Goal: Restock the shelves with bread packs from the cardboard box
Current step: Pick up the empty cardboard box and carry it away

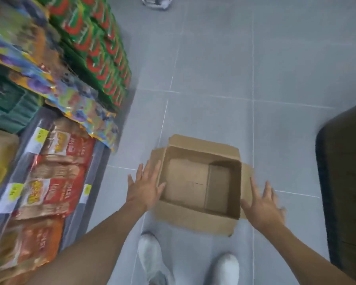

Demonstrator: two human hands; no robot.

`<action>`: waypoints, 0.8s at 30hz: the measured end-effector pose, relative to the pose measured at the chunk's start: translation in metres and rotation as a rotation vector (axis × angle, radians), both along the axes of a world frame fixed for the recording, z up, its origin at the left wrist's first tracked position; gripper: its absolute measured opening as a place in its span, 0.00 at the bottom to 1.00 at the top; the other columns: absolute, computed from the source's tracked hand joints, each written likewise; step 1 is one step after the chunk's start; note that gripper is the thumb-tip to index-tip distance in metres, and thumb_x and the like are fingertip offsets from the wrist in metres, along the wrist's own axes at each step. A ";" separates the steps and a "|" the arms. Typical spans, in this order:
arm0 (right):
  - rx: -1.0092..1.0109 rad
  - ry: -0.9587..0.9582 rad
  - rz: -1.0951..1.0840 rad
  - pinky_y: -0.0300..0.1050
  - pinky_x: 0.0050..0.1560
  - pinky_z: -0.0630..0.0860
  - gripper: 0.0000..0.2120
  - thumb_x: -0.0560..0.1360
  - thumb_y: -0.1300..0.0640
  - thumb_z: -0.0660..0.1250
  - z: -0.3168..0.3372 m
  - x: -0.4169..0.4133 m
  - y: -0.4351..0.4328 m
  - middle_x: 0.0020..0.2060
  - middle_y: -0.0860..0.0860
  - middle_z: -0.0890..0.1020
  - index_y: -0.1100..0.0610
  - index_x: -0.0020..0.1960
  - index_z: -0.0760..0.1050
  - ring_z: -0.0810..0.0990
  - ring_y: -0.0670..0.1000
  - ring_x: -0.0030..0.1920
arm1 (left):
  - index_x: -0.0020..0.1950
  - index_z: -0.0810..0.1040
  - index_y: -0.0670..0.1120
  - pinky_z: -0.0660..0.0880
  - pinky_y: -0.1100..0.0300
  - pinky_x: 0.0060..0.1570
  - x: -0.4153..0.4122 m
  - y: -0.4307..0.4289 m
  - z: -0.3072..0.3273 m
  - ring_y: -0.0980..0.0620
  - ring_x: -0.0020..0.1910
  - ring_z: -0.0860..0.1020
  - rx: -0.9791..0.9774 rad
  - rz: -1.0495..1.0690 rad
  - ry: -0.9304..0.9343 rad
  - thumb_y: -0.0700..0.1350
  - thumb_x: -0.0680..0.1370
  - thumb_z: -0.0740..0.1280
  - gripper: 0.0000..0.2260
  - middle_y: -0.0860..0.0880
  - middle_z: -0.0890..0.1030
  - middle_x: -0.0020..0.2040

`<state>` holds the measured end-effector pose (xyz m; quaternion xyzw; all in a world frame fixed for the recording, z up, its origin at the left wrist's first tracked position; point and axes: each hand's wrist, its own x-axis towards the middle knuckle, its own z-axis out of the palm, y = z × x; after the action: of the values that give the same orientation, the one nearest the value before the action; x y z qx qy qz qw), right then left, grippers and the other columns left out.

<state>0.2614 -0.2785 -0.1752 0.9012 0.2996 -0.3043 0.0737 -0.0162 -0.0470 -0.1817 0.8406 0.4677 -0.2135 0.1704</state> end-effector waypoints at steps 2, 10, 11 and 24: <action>-0.005 0.011 -0.055 0.72 0.70 0.63 0.40 0.80 0.35 0.56 -0.048 0.004 0.001 0.82 0.52 0.41 0.35 0.78 0.29 0.47 0.59 0.81 | 0.80 0.33 0.59 0.50 0.35 0.77 0.003 0.010 -0.052 0.45 0.82 0.41 -0.025 -0.018 0.025 0.64 0.82 0.51 0.35 0.51 0.39 0.83; 0.070 0.032 -0.236 0.66 0.67 0.71 0.50 0.77 0.40 0.67 -0.190 0.011 0.007 0.82 0.50 0.39 0.35 0.77 0.28 0.56 0.64 0.78 | 0.77 0.28 0.63 0.66 0.33 0.70 0.003 0.024 -0.211 0.36 0.80 0.54 -0.084 0.089 -0.021 0.63 0.77 0.64 0.46 0.50 0.35 0.83; 0.084 0.033 -0.252 0.65 0.65 0.72 0.50 0.77 0.42 0.67 -0.201 0.010 0.008 0.82 0.50 0.40 0.35 0.77 0.28 0.60 0.65 0.76 | 0.78 0.28 0.63 0.73 0.37 0.64 0.002 0.023 -0.223 0.36 0.77 0.62 -0.091 0.109 -0.067 0.61 0.77 0.65 0.46 0.50 0.38 0.83; 0.101 -0.040 -0.179 0.50 0.41 0.70 0.51 0.74 0.69 0.57 -0.221 0.008 0.009 0.77 0.48 0.65 0.40 0.78 0.26 0.74 0.58 0.37 | 0.82 0.40 0.59 0.67 0.56 0.32 0.003 0.022 -0.233 0.48 0.27 0.71 -0.023 0.131 -0.281 0.30 0.76 0.58 0.44 0.54 0.56 0.83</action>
<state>0.2691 -0.2693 -0.3965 0.9328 0.2313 -0.2762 0.0066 -0.0136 -0.0249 -0.4143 0.8280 0.4905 -0.0877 0.2572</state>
